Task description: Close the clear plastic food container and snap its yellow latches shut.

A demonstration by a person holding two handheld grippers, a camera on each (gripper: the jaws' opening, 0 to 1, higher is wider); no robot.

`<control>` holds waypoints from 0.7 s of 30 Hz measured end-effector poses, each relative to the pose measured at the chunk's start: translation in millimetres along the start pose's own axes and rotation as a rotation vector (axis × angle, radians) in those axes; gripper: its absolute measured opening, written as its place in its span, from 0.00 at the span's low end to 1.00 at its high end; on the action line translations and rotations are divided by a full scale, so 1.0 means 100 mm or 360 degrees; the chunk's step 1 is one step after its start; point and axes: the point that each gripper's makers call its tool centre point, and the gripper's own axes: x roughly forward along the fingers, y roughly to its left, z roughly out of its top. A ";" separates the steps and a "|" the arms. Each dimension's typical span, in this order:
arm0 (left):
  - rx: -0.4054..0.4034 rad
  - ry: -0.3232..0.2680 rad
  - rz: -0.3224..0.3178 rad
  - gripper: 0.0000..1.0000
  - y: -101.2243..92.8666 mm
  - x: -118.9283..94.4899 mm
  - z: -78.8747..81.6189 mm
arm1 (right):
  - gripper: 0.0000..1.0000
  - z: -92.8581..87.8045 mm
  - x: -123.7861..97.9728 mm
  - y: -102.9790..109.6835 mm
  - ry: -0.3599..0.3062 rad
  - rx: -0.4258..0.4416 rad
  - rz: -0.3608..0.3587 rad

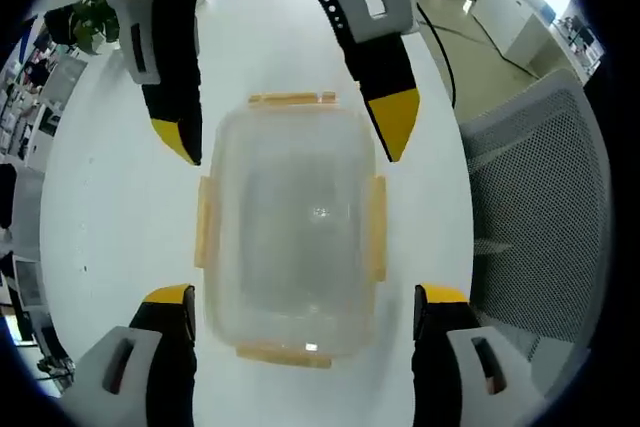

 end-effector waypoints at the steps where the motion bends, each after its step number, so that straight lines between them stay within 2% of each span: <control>1: 0.0007 0.0005 0.0005 0.91 0.01 0.01 -0.01 | 0.78 0.00 0.01 0.00 0.0004 -0.0004 -0.0007; 11: 0.0035 0.0032 -0.0005 0.89 0.02 0.08 -0.08 | 0.78 -0.04 0.11 0.00 0.0033 -0.0043 -0.0067; 15: 0.0034 0.0012 -0.0007 0.87 0.01 0.11 -0.06 | 0.78 -0.09 0.15 -0.02 0.0070 -0.0070 -0.0088; 21: 0.0039 0.0004 0.0013 0.86 0.02 0.15 -0.03 | 0.78 -0.10 0.16 -0.03 0.0066 -0.0048 -0.0088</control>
